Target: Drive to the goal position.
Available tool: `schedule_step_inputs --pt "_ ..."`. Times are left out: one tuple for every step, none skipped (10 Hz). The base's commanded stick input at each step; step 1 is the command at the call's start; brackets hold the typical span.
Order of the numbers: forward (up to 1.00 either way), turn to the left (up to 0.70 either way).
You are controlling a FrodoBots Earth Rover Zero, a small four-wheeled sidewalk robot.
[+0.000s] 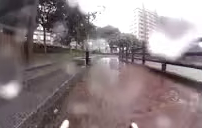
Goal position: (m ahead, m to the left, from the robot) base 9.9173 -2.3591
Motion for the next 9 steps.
schedule_step_inputs --pt "0.70 0.00" --pt "0.70 0.00" --pt "0.70 0.00" --pt "0.70 0.00" --pt "0.70 0.00" --pt "0.70 0.00" --pt "0.70 0.00" --pt "0.70 0.00" --pt "0.70 -0.27"
